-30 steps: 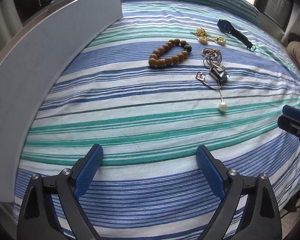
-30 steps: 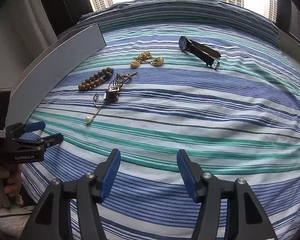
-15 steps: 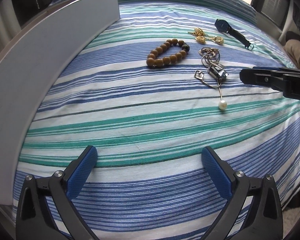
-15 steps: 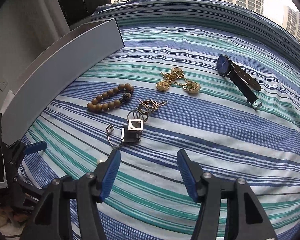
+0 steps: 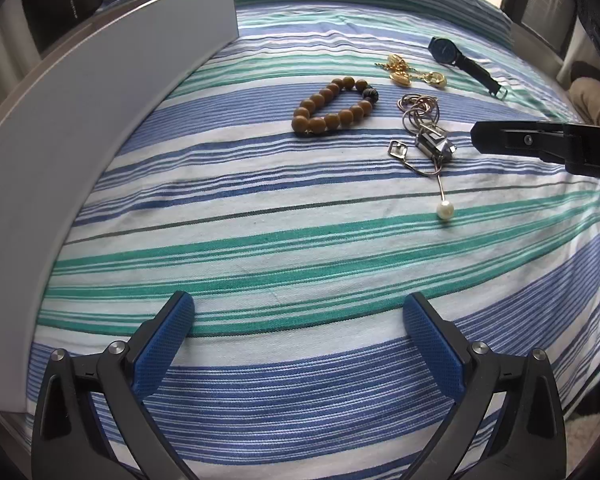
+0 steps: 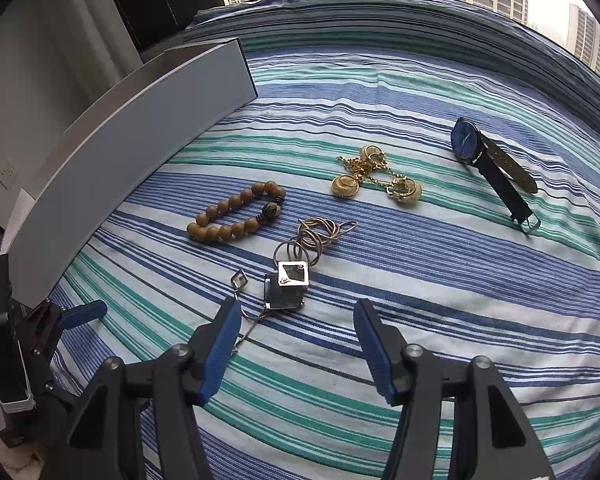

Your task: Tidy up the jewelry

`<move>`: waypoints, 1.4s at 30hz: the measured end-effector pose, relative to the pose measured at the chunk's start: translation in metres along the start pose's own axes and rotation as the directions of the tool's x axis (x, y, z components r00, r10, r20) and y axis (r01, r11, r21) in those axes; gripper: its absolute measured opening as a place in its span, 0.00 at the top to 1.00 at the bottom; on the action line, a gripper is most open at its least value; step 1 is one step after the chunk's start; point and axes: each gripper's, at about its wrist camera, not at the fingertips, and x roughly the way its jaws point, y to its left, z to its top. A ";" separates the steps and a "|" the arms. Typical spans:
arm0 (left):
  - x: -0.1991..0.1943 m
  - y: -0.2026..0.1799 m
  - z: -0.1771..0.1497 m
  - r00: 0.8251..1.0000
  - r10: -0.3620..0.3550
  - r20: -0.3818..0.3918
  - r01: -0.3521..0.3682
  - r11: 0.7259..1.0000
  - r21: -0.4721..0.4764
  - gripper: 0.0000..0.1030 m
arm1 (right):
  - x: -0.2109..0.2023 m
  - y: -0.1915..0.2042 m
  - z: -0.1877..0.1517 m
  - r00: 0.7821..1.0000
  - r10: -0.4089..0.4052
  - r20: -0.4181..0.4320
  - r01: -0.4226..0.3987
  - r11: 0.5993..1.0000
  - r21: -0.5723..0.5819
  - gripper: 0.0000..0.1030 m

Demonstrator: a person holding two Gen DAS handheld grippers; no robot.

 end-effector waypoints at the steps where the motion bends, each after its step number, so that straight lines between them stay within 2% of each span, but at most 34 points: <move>1: 0.000 0.000 0.000 1.000 0.000 0.000 0.000 1.000 0.000 0.00 | -0.001 0.000 -0.001 1.000 -0.001 -0.001 0.001 1.000 0.002 0.42; 7: 0.000 0.000 0.000 1.000 0.000 -0.001 0.000 1.000 0.001 0.00 | -0.001 -0.003 -0.006 1.000 -0.003 -0.010 0.003 1.000 0.009 0.42; 11: 0.000 0.004 0.006 0.999 -0.016 -0.047 0.017 1.000 0.018 0.01 | 0.003 -0.005 -0.006 1.000 -0.006 -0.015 0.006 1.000 0.012 0.42; 17: -0.002 0.034 0.038 0.999 -0.040 -0.026 0.040 0.999 -0.031 0.02 | 0.015 -0.010 0.008 1.000 -0.003 0.012 0.003 1.000 0.024 0.42; 20: 0.002 0.031 0.066 0.998 -0.064 0.012 0.064 0.998 0.024 0.02 | 0.033 -0.007 0.020 1.000 0.013 0.028 -0.014 0.999 0.031 0.42; 24: 0.022 0.014 0.096 0.993 -0.120 0.002 0.118 0.985 0.122 0.05 | 0.054 0.001 0.029 0.997 -0.016 0.074 0.015 1.000 0.005 0.42; 25: 0.028 0.010 0.101 0.990 -0.138 -0.006 0.137 0.981 0.138 0.07 | 0.055 0.002 0.030 0.996 -0.022 0.088 0.023 1.000 -0.002 0.48; 26: 0.036 0.007 0.105 0.989 -0.147 -0.019 0.148 0.978 0.148 0.12 | 0.056 0.002 0.030 0.996 -0.022 0.083 0.023 1.000 -0.005 0.74; 28: 0.047 0.001 0.111 0.988 -0.146 -0.042 0.151 0.975 0.163 0.18 | 0.052 -0.005 0.028 0.997 -0.002 0.083 0.000 1.000 0.026 0.81; 31: 0.050 -0.007 0.115 0.992 -0.129 -0.012 0.129 0.972 0.196 0.28 | 0.029 -0.019 0.019 0.993 -0.016 0.118 0.007 0.997 0.076 0.83; 32: 0.050 -0.008 0.116 0.992 -0.130 -0.004 0.128 0.971 0.203 0.40 | 0.018 -0.023 0.016 0.991 -0.016 0.135 0.004 0.996 0.090 0.83; 33: 0.049 -0.009 0.116 0.991 -0.134 0.004 0.131 0.969 0.210 0.58 | 0.006 -0.027 0.013 0.989 -0.019 0.149 0.005 0.995 0.097 0.83; 35: 0.046 -0.009 0.116 0.987 -0.159 -0.004 0.156 0.964 0.214 0.78 | -0.017 -0.034 0.007 0.985 -0.022 0.173 0.005 0.995 0.100 0.83; 37: 0.044 -0.006 0.116 0.982 -0.188 -0.020 0.188 0.965 0.181 0.79 | -0.038 -0.036 0.003 0.980 -0.028 0.196 0.010 0.996 0.094 0.83; 39: 0.036 -0.002 0.113 0.981 -0.192 -0.013 0.192 0.969 0.158 0.81 | -0.059 -0.038 0.001 0.975 -0.034 0.221 0.013 0.996 0.092 0.83; 40: 0.029 0.001 0.111 0.980 -0.200 -0.006 0.199 0.970 0.142 1.00 | -0.068 -0.039 0.001 0.972 -0.031 0.232 0.009 0.996 0.094 0.83; 42: 0.012 0.010 0.108 0.969 -0.246 0.008 0.245 0.965 0.090 1.00 | -0.086 -0.041 0.003 0.967 -0.018 0.255 -0.008 0.995 0.101 0.83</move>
